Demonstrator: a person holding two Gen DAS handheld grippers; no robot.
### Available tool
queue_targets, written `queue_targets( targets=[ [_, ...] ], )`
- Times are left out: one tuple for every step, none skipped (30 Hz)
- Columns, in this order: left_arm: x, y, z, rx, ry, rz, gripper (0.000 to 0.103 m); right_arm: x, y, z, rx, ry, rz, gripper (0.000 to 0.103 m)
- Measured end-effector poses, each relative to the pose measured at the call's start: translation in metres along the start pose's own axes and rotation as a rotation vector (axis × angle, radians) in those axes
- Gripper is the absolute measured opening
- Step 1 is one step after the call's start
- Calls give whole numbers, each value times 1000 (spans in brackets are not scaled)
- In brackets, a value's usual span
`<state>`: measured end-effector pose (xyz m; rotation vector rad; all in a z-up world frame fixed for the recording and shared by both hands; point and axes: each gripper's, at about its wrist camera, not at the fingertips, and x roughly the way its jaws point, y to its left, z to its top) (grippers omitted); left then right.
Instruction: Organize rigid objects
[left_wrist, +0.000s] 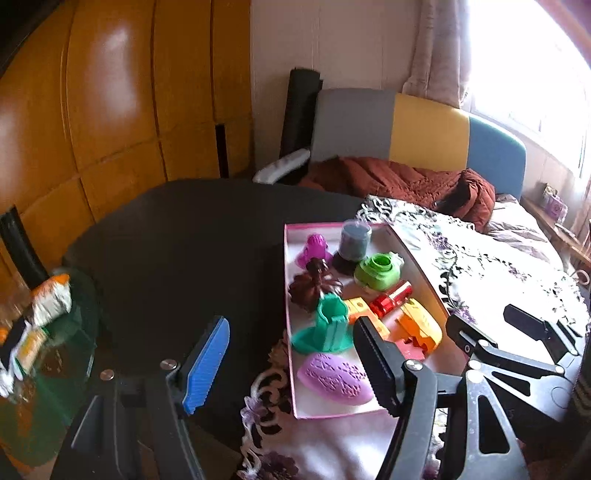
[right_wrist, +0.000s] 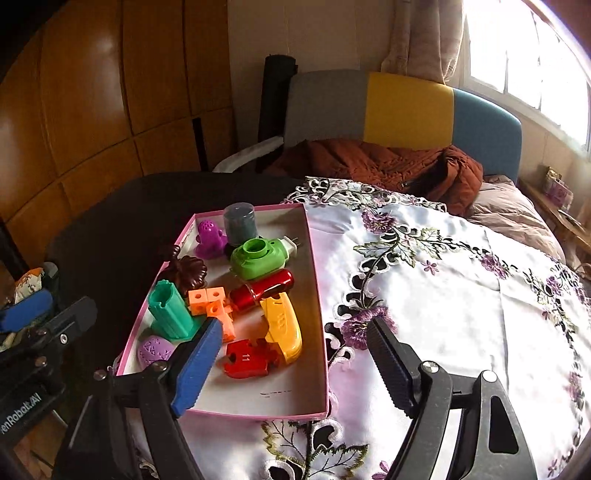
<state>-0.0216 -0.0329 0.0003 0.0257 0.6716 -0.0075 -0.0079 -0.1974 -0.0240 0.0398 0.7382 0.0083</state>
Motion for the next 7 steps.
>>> queue_targets(
  targets=[
    [-2, 1, 0, -3, -14, 3, 70, 0, 1, 0, -2, 1, 1, 81],
    [-3, 1, 1, -4, -24, 6, 69, 0, 2, 0, -5, 2, 0, 81],
    [-5, 1, 1, -3, -36, 11, 68, 0, 2, 0, -7, 3, 1, 81],
    [-5, 2, 2, -3, -41, 13, 67, 0, 2, 0, -7, 3, 1, 81],
    [-5, 2, 3, -5, -40, 9, 67, 0, 3, 0, -7, 3, 1, 81],
    [-5, 3, 4, -8, -37, 4, 67, 0, 3, 0, -8, 1, 0, 81],
    [-4, 4, 4, -9, -31, -3, 67, 0, 3, 0, -10, -1, -2, 81]
  ],
)
